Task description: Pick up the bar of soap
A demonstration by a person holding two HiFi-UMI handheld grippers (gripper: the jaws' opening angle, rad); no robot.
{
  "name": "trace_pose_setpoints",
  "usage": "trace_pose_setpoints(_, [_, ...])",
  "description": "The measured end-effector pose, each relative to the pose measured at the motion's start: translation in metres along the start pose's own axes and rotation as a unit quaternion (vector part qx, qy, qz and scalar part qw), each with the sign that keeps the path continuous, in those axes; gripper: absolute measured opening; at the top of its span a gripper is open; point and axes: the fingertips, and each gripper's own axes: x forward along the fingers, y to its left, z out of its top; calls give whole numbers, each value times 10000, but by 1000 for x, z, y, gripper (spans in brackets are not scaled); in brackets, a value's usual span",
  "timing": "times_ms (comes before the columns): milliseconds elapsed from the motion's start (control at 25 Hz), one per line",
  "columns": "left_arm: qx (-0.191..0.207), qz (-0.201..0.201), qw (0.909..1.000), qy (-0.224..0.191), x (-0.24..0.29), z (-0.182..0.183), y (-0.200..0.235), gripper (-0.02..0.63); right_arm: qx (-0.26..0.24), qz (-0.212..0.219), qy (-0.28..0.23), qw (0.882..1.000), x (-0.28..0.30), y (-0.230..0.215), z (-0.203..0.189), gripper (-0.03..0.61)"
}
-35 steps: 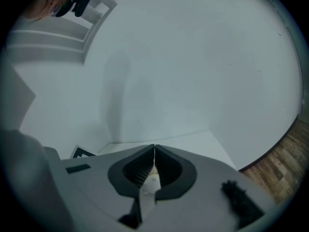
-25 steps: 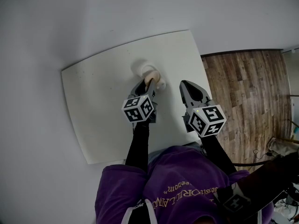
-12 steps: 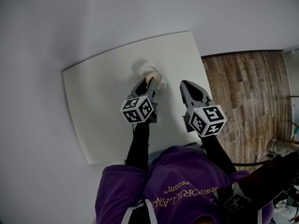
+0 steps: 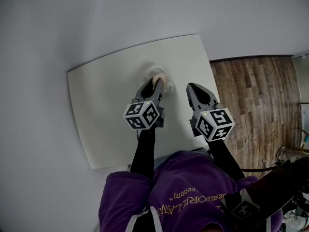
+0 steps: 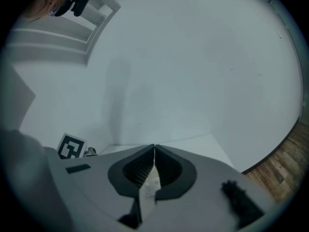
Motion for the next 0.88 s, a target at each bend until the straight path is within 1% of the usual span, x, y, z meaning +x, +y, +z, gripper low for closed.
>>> trace_pose_setpoints(560, [-34, -6, 9991, -425, -28, 20, -7, 126, -161, 169, -93, 9997, -5, 16, 7, 9])
trace_pose_setpoints(880, [-97, -72, 9976, -688, -42, 34, -14, 126, -272, 275, -148, 9991, -7, 26, 11, 9])
